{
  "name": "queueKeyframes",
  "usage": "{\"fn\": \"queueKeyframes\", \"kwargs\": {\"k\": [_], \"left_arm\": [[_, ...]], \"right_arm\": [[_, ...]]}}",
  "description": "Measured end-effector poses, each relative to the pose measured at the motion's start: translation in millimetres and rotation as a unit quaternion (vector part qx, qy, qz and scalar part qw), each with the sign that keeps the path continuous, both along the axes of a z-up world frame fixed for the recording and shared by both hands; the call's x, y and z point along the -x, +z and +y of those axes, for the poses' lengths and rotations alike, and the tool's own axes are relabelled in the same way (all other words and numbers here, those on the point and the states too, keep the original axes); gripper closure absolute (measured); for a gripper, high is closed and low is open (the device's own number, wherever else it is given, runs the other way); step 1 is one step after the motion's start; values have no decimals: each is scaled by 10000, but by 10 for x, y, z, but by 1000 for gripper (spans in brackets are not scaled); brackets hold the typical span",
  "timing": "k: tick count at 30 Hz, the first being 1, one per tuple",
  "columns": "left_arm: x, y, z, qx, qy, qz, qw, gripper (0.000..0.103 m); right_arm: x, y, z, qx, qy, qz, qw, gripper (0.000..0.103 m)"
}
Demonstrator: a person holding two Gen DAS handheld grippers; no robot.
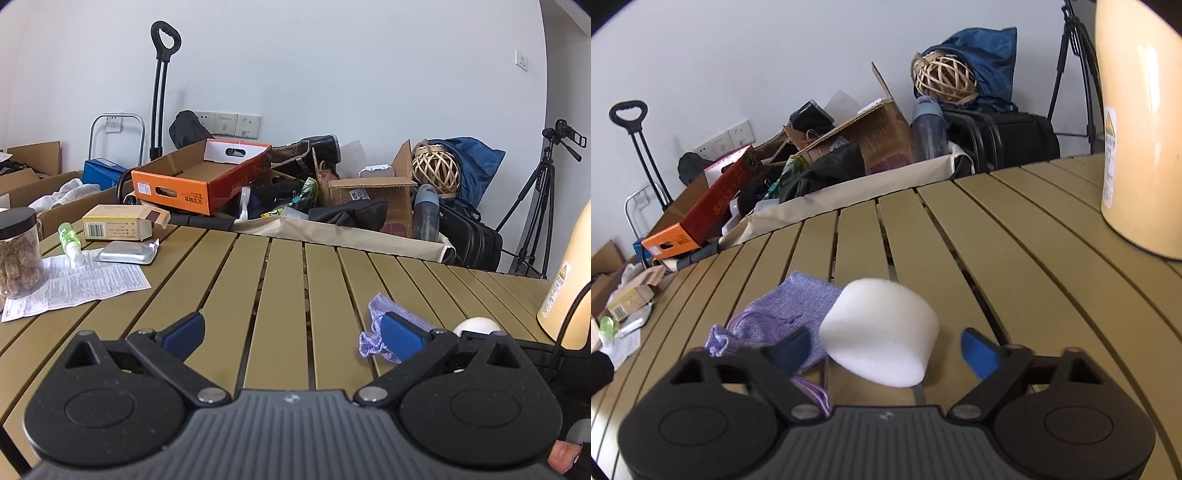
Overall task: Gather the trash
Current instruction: 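Grasp the white foam cylinder with the right tool while the left approaches the lilac pouch, then grasp the lilac drawstring pouch with the left tool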
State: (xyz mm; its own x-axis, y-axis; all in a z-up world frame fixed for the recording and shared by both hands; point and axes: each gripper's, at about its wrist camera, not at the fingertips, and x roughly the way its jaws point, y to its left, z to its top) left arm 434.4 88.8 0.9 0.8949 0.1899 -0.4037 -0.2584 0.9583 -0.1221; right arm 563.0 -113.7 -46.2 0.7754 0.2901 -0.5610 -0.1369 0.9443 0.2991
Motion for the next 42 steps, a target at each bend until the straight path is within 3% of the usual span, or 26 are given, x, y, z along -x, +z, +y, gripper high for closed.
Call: {"fn": "queueKeyframes", "kwargs": {"k": [1,4,17,22,29,37,42], "left_arm": [[-5,-3,0,1,-3,11,10000,0],[-19,-18,-2,3,-14,37,10000,0],[-140,-4,-136,129,-120,185,9997,0],[-386,89,-336,-59,-346,348,9988,0],[-843,-3,-798,-523,-704,956,9915,0],[-1196,-248,-1118,-1049,-685,1522,9804,0],[-1278,-335,-1083,-979,-523,1695,9793,0]], "right_arm": [[-2,-6,-11,-55,26,12,10000,45],[32,-2,-32,-135,84,-78,9998,47],[171,188,-511,-734,-145,-310,9967,49],[210,299,-844,-937,-348,-425,9941,49],[221,349,-1250,-1058,-664,-499,9909,49],[231,341,-1583,-1253,-913,-513,9866,49],[225,301,-1680,-1271,-990,-493,9857,49]]}}
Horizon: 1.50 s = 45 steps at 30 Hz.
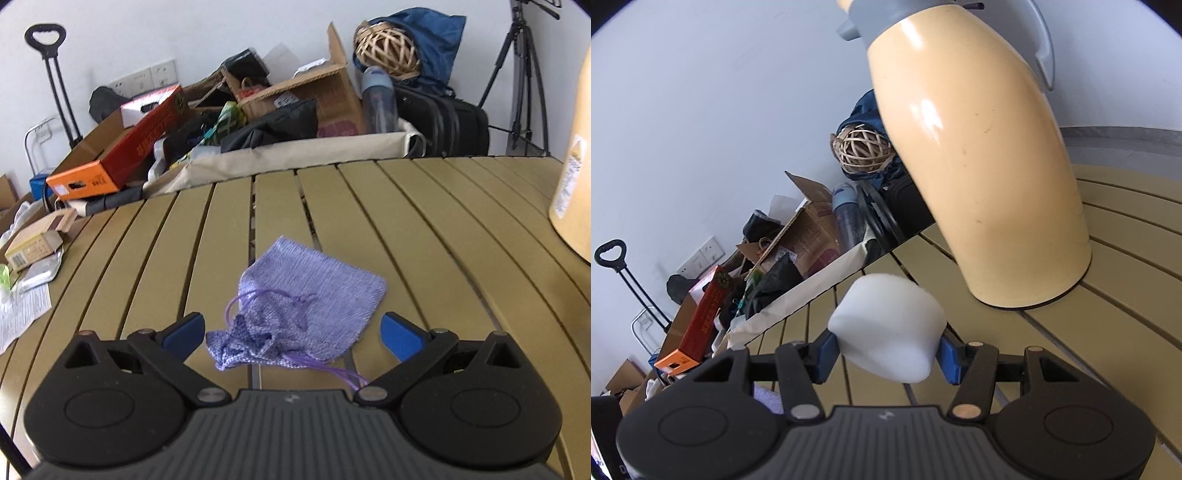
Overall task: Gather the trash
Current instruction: 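Grasp the lilac drawstring pouch with the left tool, then carry the lilac pouch and white foam cylinder down over the black bin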
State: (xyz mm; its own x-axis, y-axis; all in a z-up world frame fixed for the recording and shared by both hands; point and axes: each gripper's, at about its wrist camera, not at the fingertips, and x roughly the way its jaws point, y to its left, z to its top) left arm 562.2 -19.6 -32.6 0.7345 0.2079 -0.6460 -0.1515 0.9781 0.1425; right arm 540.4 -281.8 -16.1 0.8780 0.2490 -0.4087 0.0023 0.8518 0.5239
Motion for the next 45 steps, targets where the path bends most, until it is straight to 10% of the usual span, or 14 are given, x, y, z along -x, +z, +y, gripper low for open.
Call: {"fn": "queueKeyframes", "kwargs": {"k": [8,16,22,45], "left_arm": [[-40,-15,129,263,155,54,9995,1],[-26,-17,152,376,121,64,9992,48],[61,41,160,400,97,-49,9991,64],[1775,994,306,728,-535,-966,9912,69]], "right_arm": [[-1,-21,-24,-37,-21,36,10000,49],[-11,-13,-3,-49,9,34,10000,49],[4,4,29,-13,60,26,10000,49],[973,704,400,585,978,-577,9918,49]]}}
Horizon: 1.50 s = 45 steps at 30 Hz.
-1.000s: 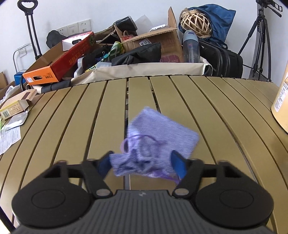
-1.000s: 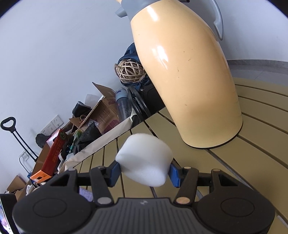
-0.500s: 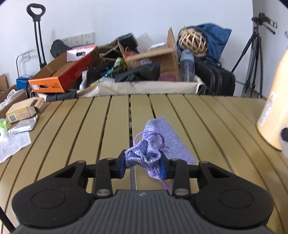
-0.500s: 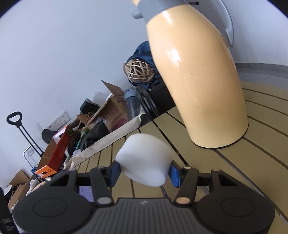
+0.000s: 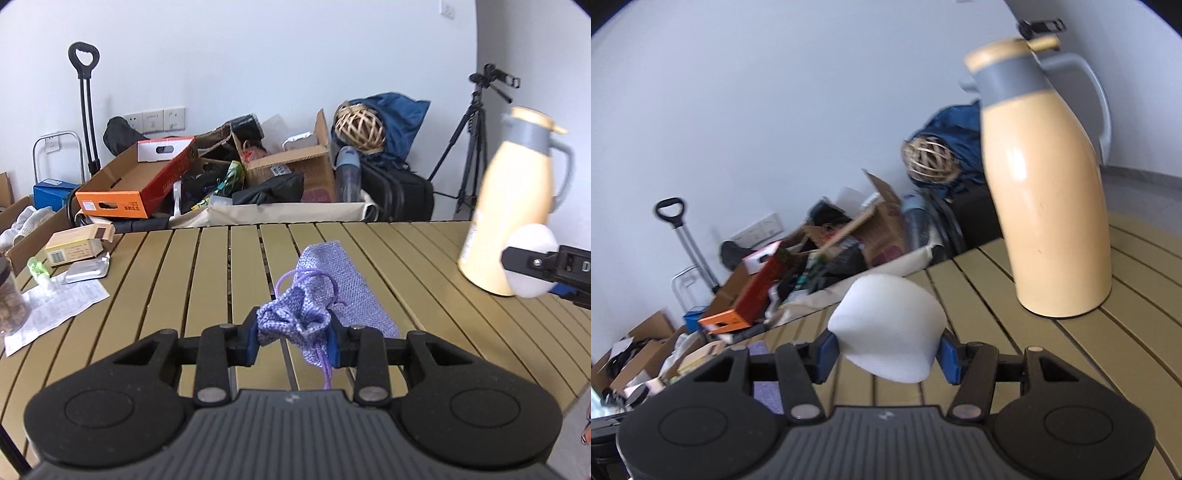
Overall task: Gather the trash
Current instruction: 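Carry the lilac pouch and white foam cylinder down over the black bin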
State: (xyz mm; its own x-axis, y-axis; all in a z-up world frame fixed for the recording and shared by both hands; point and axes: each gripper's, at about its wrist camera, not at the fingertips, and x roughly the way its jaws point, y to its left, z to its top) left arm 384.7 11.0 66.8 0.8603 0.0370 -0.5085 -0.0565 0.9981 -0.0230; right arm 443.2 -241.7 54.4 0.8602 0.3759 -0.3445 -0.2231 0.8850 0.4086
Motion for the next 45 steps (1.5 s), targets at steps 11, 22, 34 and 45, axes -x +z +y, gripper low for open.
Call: {"fn": "queueKeyframes", "kwargs": {"k": [11,22,34,45], "left_arm": [[1096,191,29,-42,-232,-330,9992,68],[1894,36,40,-49,-321,-300,9990,68],[2408,-350,156,-87,-247,126,9996,68],[2634,-835,215,-89,-169,805,9966,68]], "right_arm": [[1015,194,140,659,581,-141,9960,48],[1746,-10,388,1073,1072,191,9883,48],[2281,-396,670,1370,1443,721,9773,48],[2543,-860,875,1573,1746,1362,9624,48]]}}
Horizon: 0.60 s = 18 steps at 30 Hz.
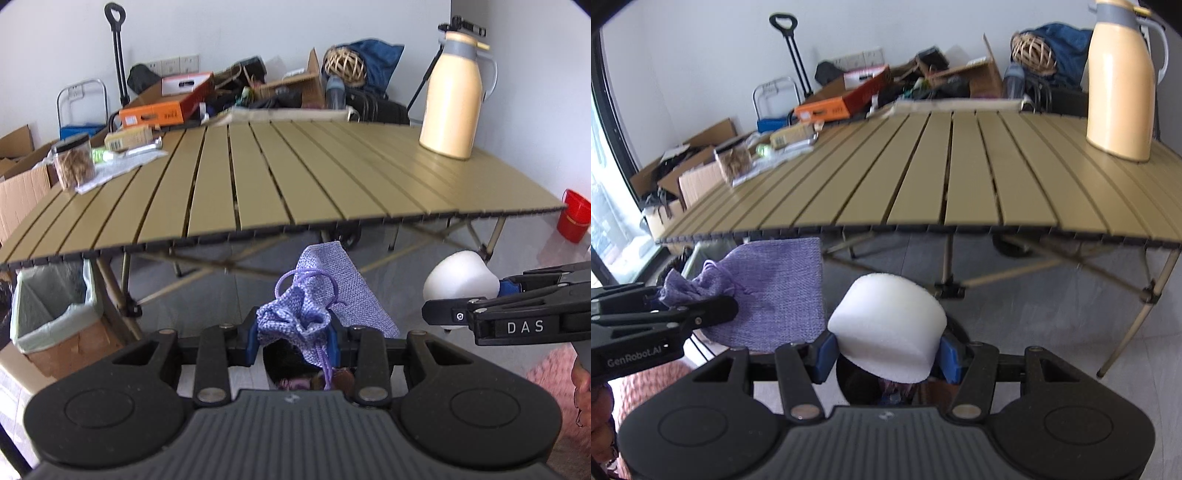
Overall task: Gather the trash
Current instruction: 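Carry the lilac pouch and white foam cylinder down over the black bin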
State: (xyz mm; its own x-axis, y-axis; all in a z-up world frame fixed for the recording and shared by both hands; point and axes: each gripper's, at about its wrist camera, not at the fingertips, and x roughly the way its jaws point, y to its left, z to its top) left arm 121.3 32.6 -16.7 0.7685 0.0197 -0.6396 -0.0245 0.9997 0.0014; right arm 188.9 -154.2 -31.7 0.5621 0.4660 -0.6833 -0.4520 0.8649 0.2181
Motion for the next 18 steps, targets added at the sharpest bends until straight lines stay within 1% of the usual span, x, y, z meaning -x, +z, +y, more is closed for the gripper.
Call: {"fn": "queueKeyframes", "kwargs": {"k": [11,18], "left_arm": [[-77,-423,-19,-154,95,774,9968,68],[-197,-712,-18,-28,170,1273,9917,68]], "right_arm": [[42,-535,97,270,22,711,9971,48],[36,-845,133,481,10,1114,9926,48]]}}
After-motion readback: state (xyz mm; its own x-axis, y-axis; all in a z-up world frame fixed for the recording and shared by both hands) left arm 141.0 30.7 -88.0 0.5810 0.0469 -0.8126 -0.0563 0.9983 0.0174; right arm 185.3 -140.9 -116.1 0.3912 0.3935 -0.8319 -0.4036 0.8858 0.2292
